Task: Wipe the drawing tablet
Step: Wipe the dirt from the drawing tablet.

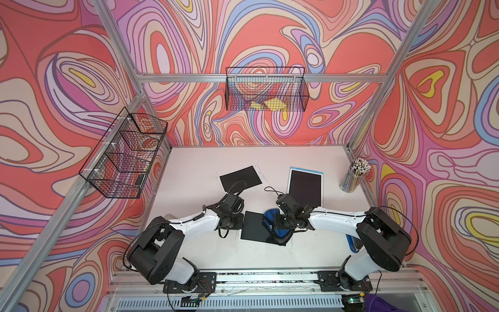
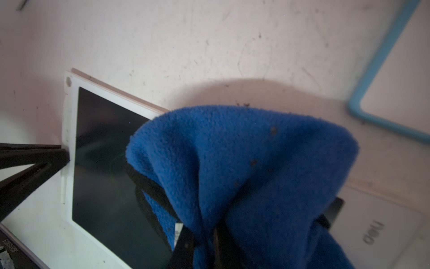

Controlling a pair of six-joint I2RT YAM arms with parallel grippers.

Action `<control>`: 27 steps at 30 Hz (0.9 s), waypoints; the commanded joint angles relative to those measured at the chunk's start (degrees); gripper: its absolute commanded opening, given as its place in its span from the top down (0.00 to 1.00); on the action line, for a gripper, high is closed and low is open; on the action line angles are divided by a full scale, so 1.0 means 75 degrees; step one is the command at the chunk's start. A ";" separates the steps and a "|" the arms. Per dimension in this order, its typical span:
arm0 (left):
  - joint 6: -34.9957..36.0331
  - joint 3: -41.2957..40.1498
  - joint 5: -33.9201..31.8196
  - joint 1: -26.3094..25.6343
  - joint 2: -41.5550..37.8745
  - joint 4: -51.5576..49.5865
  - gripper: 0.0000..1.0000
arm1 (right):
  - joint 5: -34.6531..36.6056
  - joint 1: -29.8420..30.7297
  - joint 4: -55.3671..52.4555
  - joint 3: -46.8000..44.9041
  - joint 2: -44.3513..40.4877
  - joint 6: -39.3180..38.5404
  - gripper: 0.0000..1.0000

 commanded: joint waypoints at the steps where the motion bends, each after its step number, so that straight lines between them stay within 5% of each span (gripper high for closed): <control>1: -0.0173 -0.0341 -0.0216 -0.0102 0.0572 -0.0545 0.88 | -0.0265 0.0185 0.0510 0.0047 0.0538 0.0191 1.00; 13: -0.0301 -0.0371 -0.0427 -0.0125 0.0525 -0.0639 0.88 | -0.0843 0.0545 0.1163 0.0785 0.1856 0.0367 1.00; 27: -0.0329 -0.0434 -0.0486 -0.0125 0.0383 -0.0628 0.90 | 0.0290 -0.0173 -0.0551 -0.1581 -0.1291 0.0078 1.00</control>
